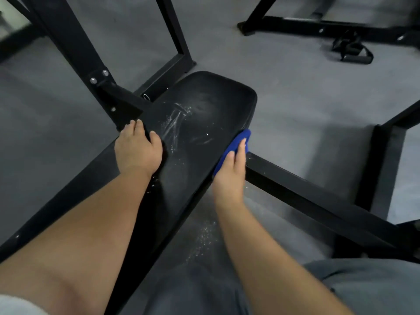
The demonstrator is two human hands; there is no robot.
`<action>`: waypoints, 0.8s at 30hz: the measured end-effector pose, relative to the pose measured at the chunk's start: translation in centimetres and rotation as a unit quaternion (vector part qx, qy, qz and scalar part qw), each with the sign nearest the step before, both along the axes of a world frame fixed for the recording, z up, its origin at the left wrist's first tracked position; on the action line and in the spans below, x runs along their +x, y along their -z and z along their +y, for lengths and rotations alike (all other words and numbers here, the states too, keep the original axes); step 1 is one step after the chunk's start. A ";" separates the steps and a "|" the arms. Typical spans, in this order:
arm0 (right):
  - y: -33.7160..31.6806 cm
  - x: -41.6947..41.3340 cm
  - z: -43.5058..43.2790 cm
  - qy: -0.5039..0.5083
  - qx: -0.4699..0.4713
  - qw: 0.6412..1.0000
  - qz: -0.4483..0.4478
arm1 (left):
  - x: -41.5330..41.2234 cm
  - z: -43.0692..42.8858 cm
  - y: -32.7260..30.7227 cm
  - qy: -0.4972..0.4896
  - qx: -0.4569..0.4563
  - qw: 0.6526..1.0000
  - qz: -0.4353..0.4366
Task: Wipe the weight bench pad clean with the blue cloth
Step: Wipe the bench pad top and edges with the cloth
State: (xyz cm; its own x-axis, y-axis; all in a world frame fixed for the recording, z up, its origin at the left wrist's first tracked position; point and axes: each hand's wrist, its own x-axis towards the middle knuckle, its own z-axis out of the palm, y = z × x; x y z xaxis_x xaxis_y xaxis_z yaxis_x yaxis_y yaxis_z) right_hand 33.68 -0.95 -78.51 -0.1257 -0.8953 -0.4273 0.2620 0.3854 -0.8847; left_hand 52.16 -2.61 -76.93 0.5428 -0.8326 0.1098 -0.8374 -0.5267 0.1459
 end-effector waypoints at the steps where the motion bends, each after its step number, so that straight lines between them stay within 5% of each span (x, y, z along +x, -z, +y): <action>1: -0.1 0.4 1.6 -0.012 -0.001 1.000 -0.007 | 0.0 0.0 0.0 0.000 -0.001 1.000 0.000; 10: -0.9 -1.5 -5.1 0.012 0.009 1.000 0.024 | 0.2 0.1 0.0 0.005 -0.008 1.000 0.015; 17: -0.8 2.7 4.9 -0.058 -0.084 0.985 0.136 | 0.4 -0.1 0.0 -0.003 -0.026 0.999 0.035; 21: -1.2 1.2 -0.4 -0.073 -0.106 0.963 0.239 | 0.4 1.1 -0.6 0.080 -0.018 0.995 0.056; 24: -2.0 -0.1 -3.8 -0.087 -0.111 0.945 0.296 | -1.1 4.3 -1.2 0.166 0.006 0.986 -0.019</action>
State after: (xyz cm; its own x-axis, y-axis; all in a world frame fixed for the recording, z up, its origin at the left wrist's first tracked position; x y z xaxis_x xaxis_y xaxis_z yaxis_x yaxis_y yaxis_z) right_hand 33.60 -4.77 -76.50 -0.1260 -0.9838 -0.1275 -0.3553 0.1647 -0.9201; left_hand 51.07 1.70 -75.76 0.2363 -0.9650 0.1137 -0.9687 -0.2247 0.1060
